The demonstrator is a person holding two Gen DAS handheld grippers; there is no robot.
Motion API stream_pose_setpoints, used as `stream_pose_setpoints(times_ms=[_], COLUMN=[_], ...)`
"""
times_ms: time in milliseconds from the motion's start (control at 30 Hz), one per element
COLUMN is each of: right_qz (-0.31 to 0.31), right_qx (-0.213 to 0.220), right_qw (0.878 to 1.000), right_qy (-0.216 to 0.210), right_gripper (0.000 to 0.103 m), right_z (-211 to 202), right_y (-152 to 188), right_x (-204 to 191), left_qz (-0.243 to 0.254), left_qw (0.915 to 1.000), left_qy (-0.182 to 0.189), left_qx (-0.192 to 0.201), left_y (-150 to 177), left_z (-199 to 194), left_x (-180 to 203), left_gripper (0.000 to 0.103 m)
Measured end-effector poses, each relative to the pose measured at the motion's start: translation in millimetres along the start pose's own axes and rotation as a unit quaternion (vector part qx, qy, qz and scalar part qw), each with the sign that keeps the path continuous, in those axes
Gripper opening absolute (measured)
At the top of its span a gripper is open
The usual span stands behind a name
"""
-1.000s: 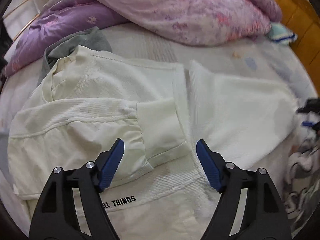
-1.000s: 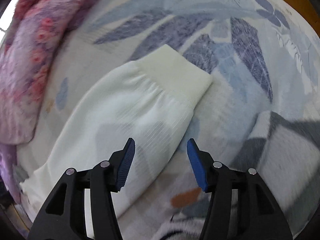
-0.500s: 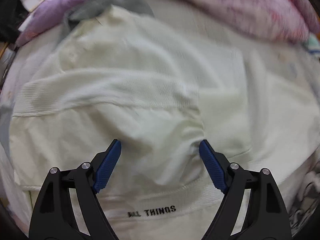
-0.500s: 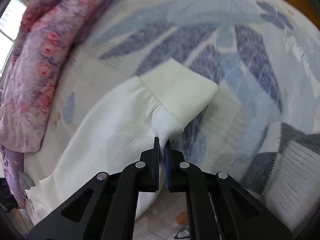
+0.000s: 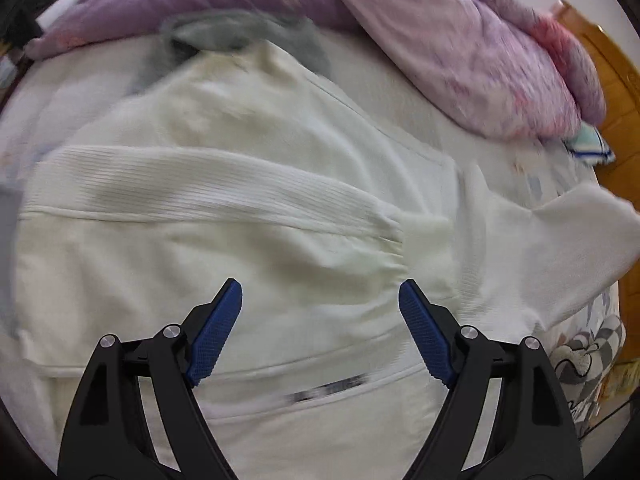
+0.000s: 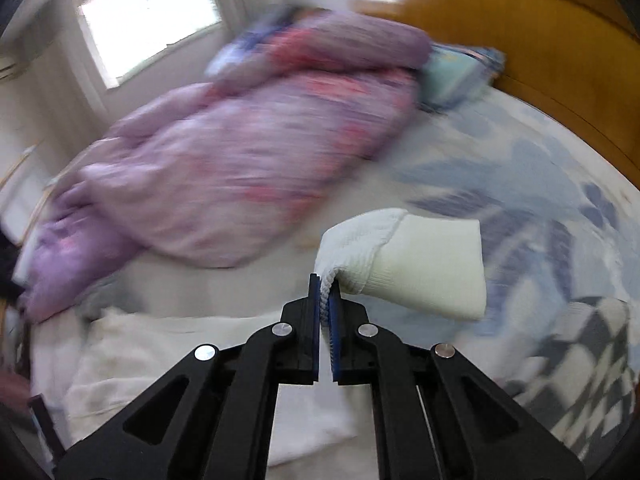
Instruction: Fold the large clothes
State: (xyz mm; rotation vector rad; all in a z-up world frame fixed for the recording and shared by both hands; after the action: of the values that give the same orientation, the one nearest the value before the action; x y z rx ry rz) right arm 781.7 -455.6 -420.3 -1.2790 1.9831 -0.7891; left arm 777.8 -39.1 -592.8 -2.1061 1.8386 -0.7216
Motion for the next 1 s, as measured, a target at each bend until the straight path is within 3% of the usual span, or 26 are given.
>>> stream_pose_setpoints(times_ms=[100, 233, 400, 533, 633, 667, 800, 933, 1000], right_qz=[-0.03, -0.094, -0.174, -0.251, -0.271, -0.27, -0.262, -0.218, -0.187], right_qx=[0.008, -0.004, -0.067, -0.15, -0.224, -0.232, -0.226, -0.196, -0.197], right_qw=[0.998, 0.986, 0.958, 0.925, 0.905, 0.904, 0.902, 0.927, 0.946], right_qy=[-0.059, -0.137, -0.216, -0.241, -0.237, -0.237, -0.26, -0.233, -0.178], right_gripper=[0.003, 0.003, 0.004, 0.007, 0.015, 0.018, 0.033, 0.034, 0.028], right_z=[-18.9, -37.1, -41.5, -25.1, -14.7, -17.9, -38.8, -36.1, -13.4], right_y=[12.5, 59.1, 167.1, 268.7, 320.1, 325.7, 308.3, 250.0, 224.1], right_x=[-83.1, -209.9, -340.1, -403.3, -413.1, -411.4, -384.9, -321.7, -280.0], left_qz=[-0.004, -0.02, -0.059, -0.075, -0.098, -0.105, -0.125, -0.114, -0.11], left_qw=[0.9994, 0.9962, 0.9915, 0.9871, 0.985, 0.9845, 0.9841, 0.9862, 0.9879], left_qy=[-0.029, -0.068, -0.105, -0.137, -0.141, -0.139, -0.123, -0.109, -0.1], left_qx=[0.02, 0.05, 0.049, 0.035, 0.022, 0.021, 0.028, 0.05, 0.044], left_y=[-12.8, -20.5, -13.7, 2.8, 15.5, 19.0, 25.2, 15.9, 8.8], left_z=[-27.9, -64.3, -89.1, -98.7, -105.0, -107.1, -113.9, -115.9, -102.9], left_x=[-51.3, -129.4, -220.7, -276.2, -303.0, -307.5, -305.5, -282.9, -273.0], left_gripper=[0.082, 0.082, 0.082, 0.082, 0.082, 0.082, 0.082, 0.082, 0.082])
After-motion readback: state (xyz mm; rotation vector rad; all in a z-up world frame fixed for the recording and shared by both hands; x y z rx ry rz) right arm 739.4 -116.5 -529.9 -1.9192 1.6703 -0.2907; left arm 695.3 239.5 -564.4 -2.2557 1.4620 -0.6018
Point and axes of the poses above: each gripper's, at about its wrist camera, not at the fingertips, and z roughly the way its jaws point, x to its right, y to its underside, the point moved 3 cm from there along z, roughly the way its jaws point, and after that the axes turned 10 degrees about x, right-handed, at the moved point
